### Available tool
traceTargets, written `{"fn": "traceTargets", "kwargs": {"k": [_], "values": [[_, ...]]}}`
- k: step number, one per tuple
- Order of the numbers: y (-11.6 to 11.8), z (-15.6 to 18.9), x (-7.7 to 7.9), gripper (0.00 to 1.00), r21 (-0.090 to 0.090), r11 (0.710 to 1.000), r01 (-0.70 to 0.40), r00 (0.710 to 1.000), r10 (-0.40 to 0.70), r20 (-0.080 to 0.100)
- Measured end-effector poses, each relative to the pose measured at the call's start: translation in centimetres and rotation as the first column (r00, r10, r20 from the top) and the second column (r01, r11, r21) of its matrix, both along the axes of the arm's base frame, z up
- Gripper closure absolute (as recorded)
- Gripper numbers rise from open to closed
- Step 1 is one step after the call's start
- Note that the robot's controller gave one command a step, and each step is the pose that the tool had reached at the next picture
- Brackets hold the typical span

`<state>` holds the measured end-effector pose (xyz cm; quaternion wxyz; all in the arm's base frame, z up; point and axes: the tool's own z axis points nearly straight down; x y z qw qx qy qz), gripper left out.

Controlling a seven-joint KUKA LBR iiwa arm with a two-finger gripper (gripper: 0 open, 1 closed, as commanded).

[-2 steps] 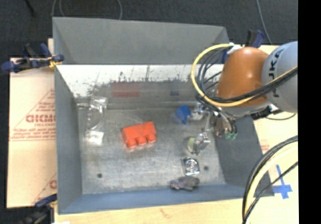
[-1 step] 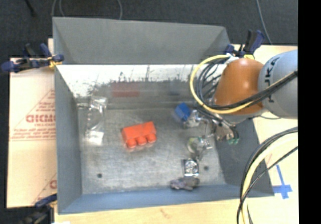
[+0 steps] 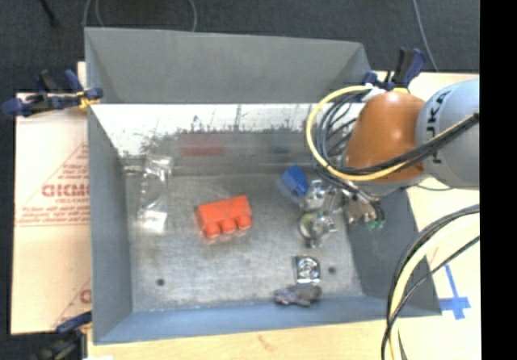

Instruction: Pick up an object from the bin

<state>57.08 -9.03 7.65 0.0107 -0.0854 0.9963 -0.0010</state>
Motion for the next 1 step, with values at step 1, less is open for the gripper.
{"fn": "traceTargets", "kwargs": {"k": [1], "values": [[-0.18,15.47,1.05,1.00,-0.005,0.982,-0.190,0.982,0.190,-0.009]]}}
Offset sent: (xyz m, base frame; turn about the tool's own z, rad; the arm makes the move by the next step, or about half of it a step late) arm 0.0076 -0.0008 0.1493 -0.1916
